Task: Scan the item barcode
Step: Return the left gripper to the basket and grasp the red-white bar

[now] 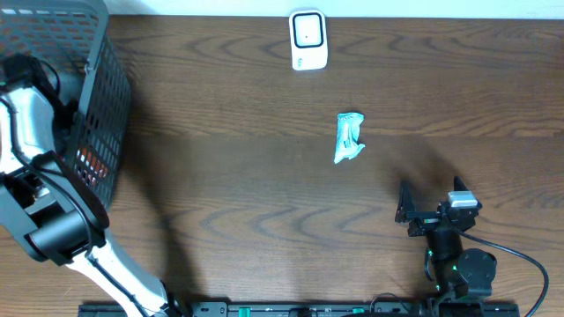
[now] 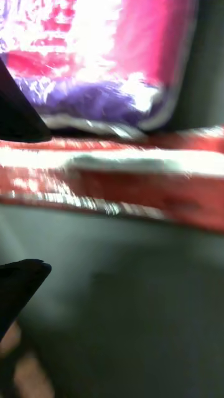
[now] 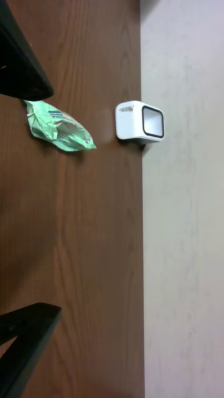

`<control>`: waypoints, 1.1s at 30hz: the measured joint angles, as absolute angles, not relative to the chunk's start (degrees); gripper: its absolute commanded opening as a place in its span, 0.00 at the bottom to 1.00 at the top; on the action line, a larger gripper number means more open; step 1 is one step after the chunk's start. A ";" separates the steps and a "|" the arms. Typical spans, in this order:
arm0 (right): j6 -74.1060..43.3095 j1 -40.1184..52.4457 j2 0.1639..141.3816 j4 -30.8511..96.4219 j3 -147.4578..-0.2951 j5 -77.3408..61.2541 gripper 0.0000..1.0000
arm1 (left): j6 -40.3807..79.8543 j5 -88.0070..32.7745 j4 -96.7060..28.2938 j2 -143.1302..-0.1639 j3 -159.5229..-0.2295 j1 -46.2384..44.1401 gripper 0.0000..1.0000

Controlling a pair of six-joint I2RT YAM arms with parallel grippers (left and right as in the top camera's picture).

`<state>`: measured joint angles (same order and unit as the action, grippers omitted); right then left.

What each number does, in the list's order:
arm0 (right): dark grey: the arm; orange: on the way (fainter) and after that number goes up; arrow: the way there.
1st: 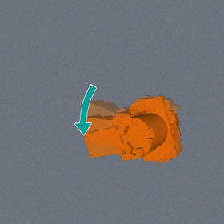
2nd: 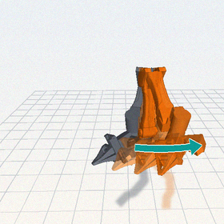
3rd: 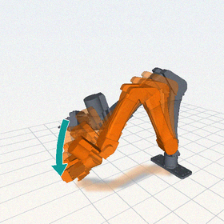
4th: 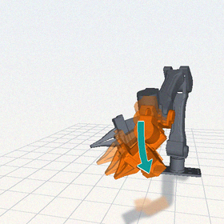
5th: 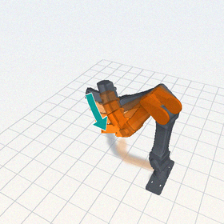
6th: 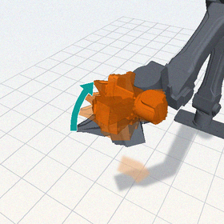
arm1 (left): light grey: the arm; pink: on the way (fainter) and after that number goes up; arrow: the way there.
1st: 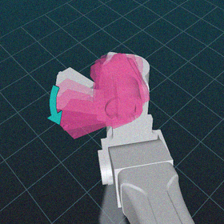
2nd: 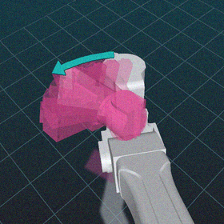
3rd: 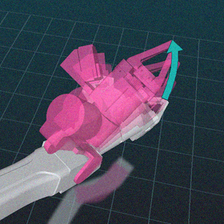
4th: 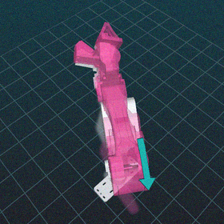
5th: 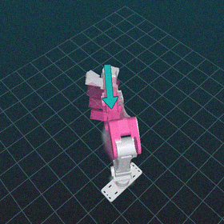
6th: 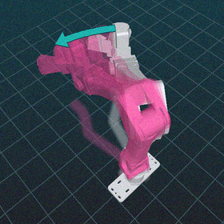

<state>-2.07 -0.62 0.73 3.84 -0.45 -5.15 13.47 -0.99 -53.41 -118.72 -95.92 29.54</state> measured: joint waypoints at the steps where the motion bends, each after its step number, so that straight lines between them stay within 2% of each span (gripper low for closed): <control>1: -2.07 -0.62 0.73 3.81 -0.45 -5.13 0.99 | 13.72 0.75 -53.28 -118.72 -94.87 29.56 0.60; 6: -2.07 -0.62 0.73 3.84 -0.45 -5.13 0.99 | 14.83 6.17 -50.61 -118.72 -90.67 30.52 0.60; 12: -2.07 -0.62 0.73 3.84 -0.45 -5.15 0.99 | 14.79 4.71 -46.11 -118.06 -87.07 31.22 0.60; 13: -2.07 -0.62 0.73 3.81 -0.45 -5.15 0.99 | 14.79 4.60 -45.65 -117.91 -86.65 31.24 0.56; 15: -2.07 -0.62 0.73 3.81 -0.45 -5.15 0.99 | 14.81 4.23 -44.91 -117.58 -86.04 31.31 0.37; 17: -2.07 -0.62 0.73 3.84 -0.45 -5.15 0.99 | 14.83 3.86 -44.69 -117.43 -85.69 31.35 0.13; 18: -2.07 -0.62 0.73 3.84 -0.45 -5.15 0.99 | 14.72 3.79 -44.66 -117.43 -85.65 31.35 0.08; 23: -2.07 -0.62 0.73 3.84 -0.45 -5.15 0.99 | 14.79 1.56 -44.71 -116.92 -85.58 31.62 0.07; 28: -2.07 -0.62 0.73 3.84 -0.45 -5.15 0.99 | 14.81 -7.68 -44.66 -114.63 -85.65 31.77 0.07; 33: -2.07 -0.62 0.73 3.84 -0.45 -5.15 0.99 | 17.85 -18.02 -37.58 -103.74 -86.21 31.73 0.07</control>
